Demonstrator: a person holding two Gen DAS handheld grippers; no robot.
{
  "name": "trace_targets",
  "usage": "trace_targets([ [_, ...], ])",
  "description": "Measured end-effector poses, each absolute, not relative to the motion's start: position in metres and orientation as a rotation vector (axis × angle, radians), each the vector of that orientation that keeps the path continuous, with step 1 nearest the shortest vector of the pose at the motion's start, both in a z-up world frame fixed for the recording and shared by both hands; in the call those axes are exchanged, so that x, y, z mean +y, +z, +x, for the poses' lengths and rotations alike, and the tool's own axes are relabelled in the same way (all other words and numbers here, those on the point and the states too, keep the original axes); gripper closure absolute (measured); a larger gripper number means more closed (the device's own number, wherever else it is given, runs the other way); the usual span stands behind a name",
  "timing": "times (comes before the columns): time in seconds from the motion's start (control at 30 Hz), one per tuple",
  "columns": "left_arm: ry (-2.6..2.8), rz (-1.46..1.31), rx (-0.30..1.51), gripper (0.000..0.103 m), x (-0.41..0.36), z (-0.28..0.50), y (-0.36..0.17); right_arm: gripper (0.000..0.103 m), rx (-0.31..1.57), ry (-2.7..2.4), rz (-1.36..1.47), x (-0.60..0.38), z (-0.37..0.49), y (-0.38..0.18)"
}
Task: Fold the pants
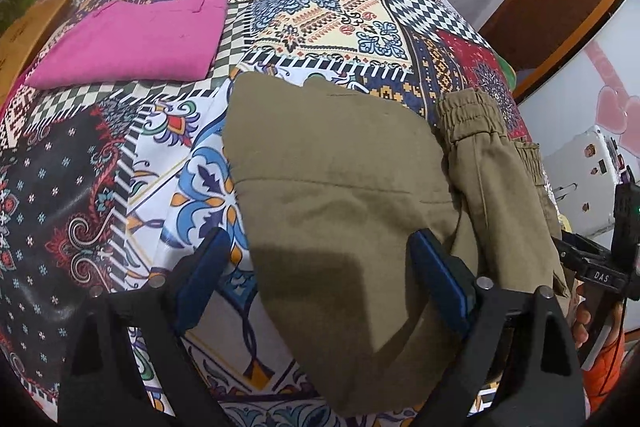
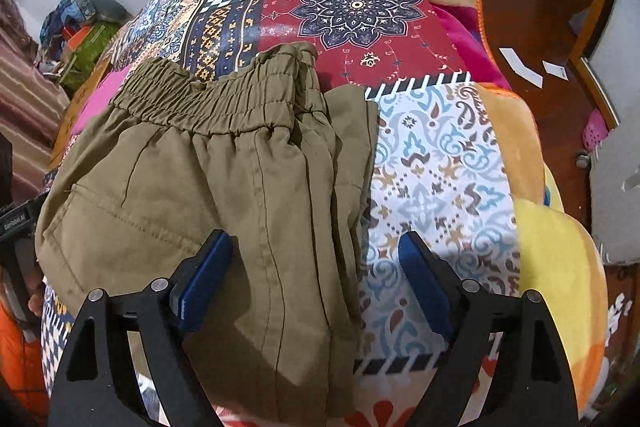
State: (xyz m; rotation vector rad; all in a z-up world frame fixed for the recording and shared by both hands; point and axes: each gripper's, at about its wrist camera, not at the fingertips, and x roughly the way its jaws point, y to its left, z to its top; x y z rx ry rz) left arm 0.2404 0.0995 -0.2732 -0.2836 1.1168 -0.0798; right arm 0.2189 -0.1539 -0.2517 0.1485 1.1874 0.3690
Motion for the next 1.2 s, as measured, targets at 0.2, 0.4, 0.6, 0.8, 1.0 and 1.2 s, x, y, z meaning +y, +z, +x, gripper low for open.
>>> trace_targets([
  [0.2,-0.099,-0.282,1.095,0.031,0.096,0.242,-0.268,0.045,1.176,0.419,0.163,-0.153,0.221,-0.249],
  [0.4,-0.123,-0.272,1.082,0.050,0.088,0.241,-0.263,0.071,1.167,0.430,0.186,-0.153,0.220,-0.243],
  [0.6,-0.154,-0.274,1.079,0.057,0.084,0.237,-0.262,0.071,1.174,0.446,0.210,-0.158,0.217,-0.243],
  [0.8,-0.162,-0.288,1.082,0.057,0.086,0.240,-0.266,0.064,1.205,0.439,0.174,-0.155,0.223,-0.253],
  [1.0,-0.159,-0.291,1.070,0.072,0.084,0.241,-0.262,0.079,1.166,0.421,0.176,-0.152,0.223,-0.245],
  [1.2,-0.157,-0.253,1.033,0.092,0.078,0.234,-0.246,0.091,1.136,0.430,0.208,-0.158,0.220,-0.230],
])
